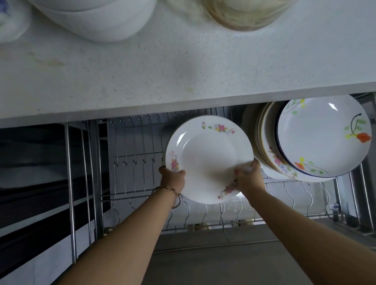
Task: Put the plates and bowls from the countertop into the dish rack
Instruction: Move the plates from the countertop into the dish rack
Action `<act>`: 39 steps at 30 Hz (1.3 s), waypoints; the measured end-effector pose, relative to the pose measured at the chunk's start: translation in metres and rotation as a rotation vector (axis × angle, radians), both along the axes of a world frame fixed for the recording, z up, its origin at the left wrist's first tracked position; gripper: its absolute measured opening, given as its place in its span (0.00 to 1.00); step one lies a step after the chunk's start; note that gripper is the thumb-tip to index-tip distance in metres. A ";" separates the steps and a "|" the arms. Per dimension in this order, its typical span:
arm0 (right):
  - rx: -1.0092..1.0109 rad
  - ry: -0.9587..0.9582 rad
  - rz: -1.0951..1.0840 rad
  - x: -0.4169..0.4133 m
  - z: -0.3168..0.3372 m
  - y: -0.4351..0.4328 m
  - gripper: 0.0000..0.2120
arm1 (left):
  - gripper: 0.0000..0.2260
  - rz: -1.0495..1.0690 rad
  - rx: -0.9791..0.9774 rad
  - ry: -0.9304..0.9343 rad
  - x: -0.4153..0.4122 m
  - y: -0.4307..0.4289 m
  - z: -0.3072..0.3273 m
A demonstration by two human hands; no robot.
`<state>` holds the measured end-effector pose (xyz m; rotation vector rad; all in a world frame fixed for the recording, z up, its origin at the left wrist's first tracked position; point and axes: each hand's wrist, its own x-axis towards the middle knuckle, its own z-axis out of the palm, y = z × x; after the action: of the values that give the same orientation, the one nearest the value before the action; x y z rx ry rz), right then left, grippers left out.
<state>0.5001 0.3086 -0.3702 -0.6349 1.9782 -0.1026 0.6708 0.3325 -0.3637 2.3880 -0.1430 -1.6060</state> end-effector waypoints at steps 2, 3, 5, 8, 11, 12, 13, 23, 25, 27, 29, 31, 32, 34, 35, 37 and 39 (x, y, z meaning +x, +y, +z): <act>0.006 -0.011 0.014 -0.002 0.003 -0.002 0.23 | 0.23 0.007 0.018 0.001 0.000 0.002 -0.002; 0.004 -0.012 0.025 -0.003 0.006 -0.004 0.22 | 0.22 0.003 0.017 -0.003 0.000 0.003 -0.002; 0.010 0.015 0.063 -0.005 0.013 -0.006 0.22 | 0.22 -0.016 0.015 -0.007 0.001 0.004 0.001; 0.073 0.069 0.168 -0.013 0.028 -0.009 0.28 | 0.22 -0.103 0.033 -0.110 0.001 0.005 0.017; 0.174 0.035 0.390 -0.028 0.053 -0.010 0.26 | 0.23 -0.323 0.029 -0.222 -0.001 0.003 0.043; 0.196 0.013 0.456 -0.034 0.065 -0.011 0.23 | 0.22 -0.416 -0.001 -0.222 -0.003 0.000 0.056; 0.214 -0.005 0.506 -0.040 0.077 -0.013 0.20 | 0.21 -0.518 -0.035 -0.205 -0.007 -0.003 0.069; 0.033 0.101 0.802 -0.163 0.251 -0.055 0.22 | 0.13 -1.128 -0.274 -0.151 -0.148 -0.082 0.238; -0.030 0.154 0.823 -0.203 0.280 -0.068 0.21 | 0.15 -1.163 -0.367 -0.158 -0.193 -0.100 0.266; -0.083 0.208 0.840 -0.248 0.306 -0.081 0.22 | 0.11 -1.170 -0.451 -0.161 -0.241 -0.115 0.289; -0.126 0.246 0.840 -0.300 0.324 -0.096 0.21 | 0.10 -1.166 -0.507 -0.158 -0.291 -0.129 0.307; -0.157 0.283 0.856 -0.352 0.337 -0.112 0.21 | 0.10 -1.137 -0.538 -0.167 -0.340 -0.141 0.319; -0.168 0.303 0.875 -0.377 0.344 -0.120 0.21 | 0.10 -1.108 -0.547 -0.174 -0.364 -0.147 0.324; -0.181 0.337 0.926 -0.425 0.355 -0.135 0.22 | 0.08 -1.041 -0.566 -0.188 -0.409 -0.159 0.333; -0.187 0.349 0.949 -0.447 0.361 -0.142 0.22 | 0.08 -1.014 -0.576 -0.196 -0.430 -0.165 0.338; -0.193 0.376 0.995 -0.484 0.372 -0.156 0.21 | 0.08 -0.984 -0.581 -0.214 -0.466 -0.178 0.347; -0.207 0.401 1.032 -0.513 0.384 -0.171 0.20 | 0.10 -0.966 -0.583 -0.241 -0.492 -0.193 0.356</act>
<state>-0.0127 0.1377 0.0134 -1.8394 1.7726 0.4884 0.1793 0.1397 -0.0078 2.0781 -1.7486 -1.2443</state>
